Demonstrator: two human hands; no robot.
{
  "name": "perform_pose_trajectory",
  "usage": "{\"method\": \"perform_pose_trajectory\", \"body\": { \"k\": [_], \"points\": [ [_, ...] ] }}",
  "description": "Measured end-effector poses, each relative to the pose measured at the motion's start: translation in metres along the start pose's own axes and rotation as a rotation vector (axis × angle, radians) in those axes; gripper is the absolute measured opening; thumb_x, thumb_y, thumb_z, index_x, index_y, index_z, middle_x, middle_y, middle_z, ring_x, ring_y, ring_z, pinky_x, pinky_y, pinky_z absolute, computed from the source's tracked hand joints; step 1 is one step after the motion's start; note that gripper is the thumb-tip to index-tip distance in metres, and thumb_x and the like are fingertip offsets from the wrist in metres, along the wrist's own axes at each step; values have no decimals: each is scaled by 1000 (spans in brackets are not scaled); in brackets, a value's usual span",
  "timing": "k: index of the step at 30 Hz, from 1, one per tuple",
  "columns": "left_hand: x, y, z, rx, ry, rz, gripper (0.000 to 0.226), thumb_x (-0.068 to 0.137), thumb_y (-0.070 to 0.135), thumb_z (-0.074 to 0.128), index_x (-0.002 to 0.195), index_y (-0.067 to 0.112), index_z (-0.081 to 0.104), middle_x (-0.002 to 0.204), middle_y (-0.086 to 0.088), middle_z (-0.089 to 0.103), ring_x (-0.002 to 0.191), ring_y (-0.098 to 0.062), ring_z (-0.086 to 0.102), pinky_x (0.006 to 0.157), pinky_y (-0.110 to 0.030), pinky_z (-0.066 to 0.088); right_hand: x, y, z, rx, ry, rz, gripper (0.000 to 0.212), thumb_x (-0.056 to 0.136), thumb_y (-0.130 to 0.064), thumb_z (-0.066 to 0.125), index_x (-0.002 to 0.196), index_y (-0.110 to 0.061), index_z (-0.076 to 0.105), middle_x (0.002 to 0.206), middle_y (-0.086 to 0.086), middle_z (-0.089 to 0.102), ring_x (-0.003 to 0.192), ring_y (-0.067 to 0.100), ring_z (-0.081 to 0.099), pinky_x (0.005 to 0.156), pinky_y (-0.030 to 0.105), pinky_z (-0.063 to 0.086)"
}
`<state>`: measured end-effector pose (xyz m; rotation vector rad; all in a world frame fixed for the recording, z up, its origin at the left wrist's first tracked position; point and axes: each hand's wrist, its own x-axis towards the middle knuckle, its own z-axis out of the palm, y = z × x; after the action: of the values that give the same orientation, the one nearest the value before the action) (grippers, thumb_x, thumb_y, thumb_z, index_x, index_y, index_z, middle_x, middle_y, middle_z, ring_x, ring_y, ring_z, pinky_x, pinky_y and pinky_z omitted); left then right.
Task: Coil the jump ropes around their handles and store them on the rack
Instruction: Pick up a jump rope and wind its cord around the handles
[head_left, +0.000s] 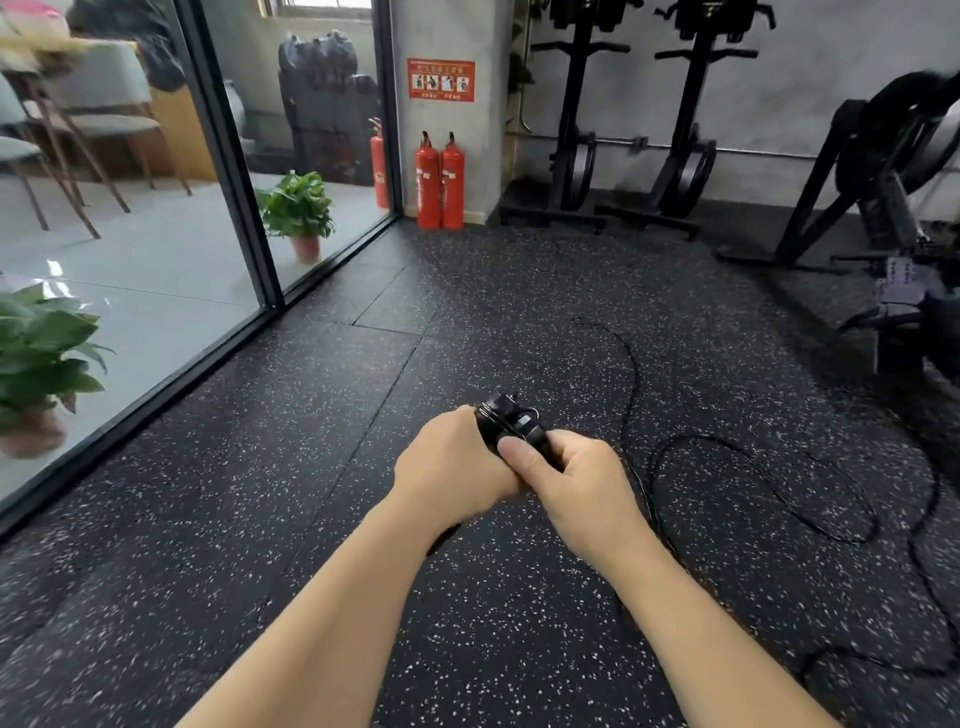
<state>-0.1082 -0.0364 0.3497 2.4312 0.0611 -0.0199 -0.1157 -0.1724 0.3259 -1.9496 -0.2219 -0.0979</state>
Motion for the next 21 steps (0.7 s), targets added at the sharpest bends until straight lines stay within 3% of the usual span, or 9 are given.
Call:
{"method": "perform_pose_trajectory", "body": {
  "k": [4, 8, 12, 16, 21],
  "points": [
    [6, -8, -5, -125, -108, 4, 45, 47, 41, 72, 86, 24, 57, 75, 6, 67, 73, -17, 64, 70, -37, 56, 1, 1, 2, 21, 25, 1, 32, 88, -37, 66, 71, -9, 64, 44, -15, 49, 41, -1, 40, 44, 12, 28],
    [5, -21, -13, -318, -197, 2, 59, 49, 32, 84, 101, 24, 59, 86, 4, 71, 72, -11, 67, 68, -31, 56, 1, -3, 0, 40, 13, -3, 31, 89, -40, 64, 79, -11, 70, 62, -4, 67, 51, 8, 52, 49, 25, 41],
    [1, -20, -16, -411, -292, 19, 44, 60, 19, 86, 95, 11, 62, 74, 2, 68, 63, -12, 62, 66, -32, 53, 2, -3, 1, 82, 14, 16, 30, 88, -40, 64, 86, -11, 72, 80, 10, 73, 72, 24, 66, 70, 42, 52],
    [0, -16, -18, -555, -361, 32, 26, 72, 2, 82, 87, 12, 63, 72, 0, 67, 63, -13, 61, 59, -22, 51, 1, -2, -2, 90, 18, 17, 32, 89, -42, 63, 85, -12, 72, 81, 11, 73, 76, 30, 67, 72, 49, 54],
    [-1, -18, -18, -788, -513, -47, 34, 68, 2, 84, 92, 13, 62, 71, -1, 63, 59, -13, 58, 56, -24, 50, 2, -1, -5, 141, 5, 16, 55, 77, -65, 57, 82, -13, 72, 84, 26, 67, 67, 20, 55, 70, 54, 49]
  ]
}}
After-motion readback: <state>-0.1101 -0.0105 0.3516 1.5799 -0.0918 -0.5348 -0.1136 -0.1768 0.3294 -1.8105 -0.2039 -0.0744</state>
